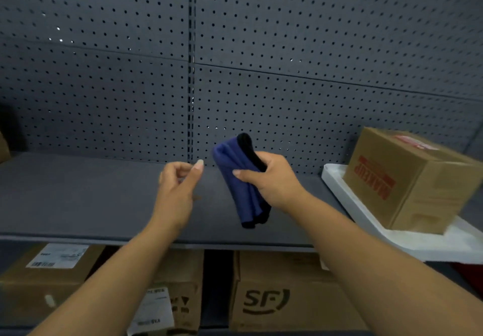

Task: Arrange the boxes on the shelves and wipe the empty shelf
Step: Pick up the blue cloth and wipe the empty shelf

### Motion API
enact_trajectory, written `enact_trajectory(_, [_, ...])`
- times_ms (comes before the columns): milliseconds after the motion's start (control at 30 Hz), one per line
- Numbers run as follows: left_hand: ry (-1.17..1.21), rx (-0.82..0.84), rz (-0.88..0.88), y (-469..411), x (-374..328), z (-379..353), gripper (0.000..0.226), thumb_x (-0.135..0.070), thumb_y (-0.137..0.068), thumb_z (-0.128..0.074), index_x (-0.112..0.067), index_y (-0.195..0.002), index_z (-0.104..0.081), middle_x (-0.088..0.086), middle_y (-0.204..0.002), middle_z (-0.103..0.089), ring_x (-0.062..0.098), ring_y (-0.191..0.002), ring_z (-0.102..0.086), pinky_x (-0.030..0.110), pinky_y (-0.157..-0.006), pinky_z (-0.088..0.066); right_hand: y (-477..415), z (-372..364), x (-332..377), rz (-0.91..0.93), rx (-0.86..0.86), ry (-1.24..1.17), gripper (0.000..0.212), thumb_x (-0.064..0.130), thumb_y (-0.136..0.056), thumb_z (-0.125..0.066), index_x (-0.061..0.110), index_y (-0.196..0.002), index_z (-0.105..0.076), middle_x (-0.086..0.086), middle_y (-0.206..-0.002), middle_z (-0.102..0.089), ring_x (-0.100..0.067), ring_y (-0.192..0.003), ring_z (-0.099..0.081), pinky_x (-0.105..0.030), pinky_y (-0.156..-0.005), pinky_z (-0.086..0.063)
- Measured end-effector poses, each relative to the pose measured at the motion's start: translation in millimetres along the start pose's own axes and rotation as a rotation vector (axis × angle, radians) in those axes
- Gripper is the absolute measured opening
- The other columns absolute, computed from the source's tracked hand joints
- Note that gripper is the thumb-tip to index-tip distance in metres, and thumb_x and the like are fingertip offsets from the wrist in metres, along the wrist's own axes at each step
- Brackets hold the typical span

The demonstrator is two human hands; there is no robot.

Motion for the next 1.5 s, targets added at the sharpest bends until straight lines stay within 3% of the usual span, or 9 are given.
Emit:
enact_trajectory(200, [0.256,0.418,0.231,30,-18,-78,0.031,-0.047,-0.09,-0.047,-0.029,-0.112,-0.06,0.002,-0.12,-0.062,0.032,-0.1,-0.066,0.049,-0.086,-0.054,20,23,9,0.105,-0.155,0.352,0.016,0.017,-0.09,-0.06,0.007,-0.101,-0.064,-0.009,-0.096,-0.051,-0.027,-0.088,-0.054,-0.034,-0.075,-0.044])
enact_trajectory(367, [0.247,0.39,0.201,49,-30,-111,0.026,-0.041,-0.088,-0.054,-0.024,-0.107,-0.063,0.0,-0.104,-0.071,0.026,-0.089,-0.069,0.043,-0.076,-0.055,47,36,-1,0.049,0.089,0.263,0.035,0.009,-0.086,-0.06,0.015,-0.12,-0.055,-0.003,-0.111,-0.041,-0.019,-0.097,-0.047,-0.014,-0.075,-0.038])
enact_trajectory(500, [0.216,0.341,0.198,69,-36,-134,0.013,-0.028,-0.088,-0.06,-0.023,-0.099,-0.062,0.004,-0.097,-0.07,0.029,-0.082,-0.068,0.039,-0.069,-0.053,76,73,-11,-0.014,0.189,0.167,0.048,-0.002,-0.085,-0.057,0.008,-0.132,-0.052,-0.005,-0.124,-0.043,-0.021,-0.11,-0.048,-0.026,-0.09,-0.042])
enact_trajectory(667, [0.257,0.286,0.203,107,-55,-172,0.013,-0.02,-0.09,-0.051,-0.012,-0.095,-0.059,0.012,-0.089,-0.064,0.028,-0.075,-0.06,0.034,-0.06,-0.046,118,154,-28,-0.033,-0.025,-0.081,0.032,0.0,-0.089,-0.057,0.01,-0.118,-0.065,0.001,-0.107,-0.062,-0.012,-0.09,-0.06,-0.018,-0.067,-0.049])
enact_trajectory(767, [0.295,0.343,0.183,142,-74,-209,0.017,-0.022,-0.09,-0.049,-0.011,-0.093,-0.062,0.008,-0.085,-0.066,0.025,-0.074,-0.06,0.033,-0.06,-0.044,150,209,-32,0.1,-0.207,0.004,0.027,0.007,-0.087,-0.063,0.029,-0.101,-0.065,0.007,-0.099,-0.055,-0.003,-0.078,-0.052,-0.015,-0.075,-0.043])
enact_trajectory(867, [0.334,0.399,0.202,178,-86,-254,0.02,-0.024,-0.091,-0.048,-0.014,-0.09,-0.065,0.008,-0.086,-0.069,0.026,-0.078,-0.062,0.034,-0.065,-0.045,180,252,-41,0.141,-0.279,0.075,0.037,0.013,-0.084,-0.067,0.047,-0.089,-0.055,0.012,-0.107,-0.049,0.004,-0.093,-0.049,-0.011,-0.083,-0.042])
enact_trajectory(1167, [0.28,0.541,0.225,239,-97,-382,0.019,-0.031,-0.091,-0.053,-0.018,-0.093,-0.066,0.005,-0.086,-0.073,0.027,-0.083,-0.066,0.034,-0.066,-0.047,236,366,-91,0.02,-0.394,-0.073,0.039,-0.003,-0.084,-0.062,0.029,-0.107,-0.061,0.018,-0.104,-0.061,-0.018,-0.088,-0.065,-0.035,-0.086,-0.055])
enact_trajectory(1367, [0.216,0.732,0.133,250,-102,-458,0.027,-0.014,-0.08,-0.069,-0.029,-0.099,-0.059,-0.004,-0.096,-0.07,0.017,-0.088,-0.067,0.029,-0.064,-0.053,245,437,-125,-0.025,-0.531,-0.029,0.038,-0.005,-0.084,-0.061,0.021,-0.112,-0.062,0.02,-0.101,-0.061,0.008,-0.064,-0.06,-0.009,-0.068,-0.051])
enact_trajectory(1500, [0.174,0.805,0.092,239,-93,-503,0.05,0.008,-0.077,-0.066,-0.02,-0.116,-0.053,0.001,-0.102,-0.067,0.019,-0.095,-0.065,0.035,-0.077,-0.055,238,474,-153,-0.108,-0.598,-0.025,0.038,-0.005,-0.085,-0.06,0.021,-0.112,-0.063,0.005,-0.103,-0.067,0.002,-0.069,-0.062,-0.013,-0.065,-0.05])
Point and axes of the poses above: each hand's wrist, its own y-axis away from the middle knuckle, its own z-axis out of the back of the hand, x = y × z, the point moved 6 cm from there along -y, towards the middle knuckle
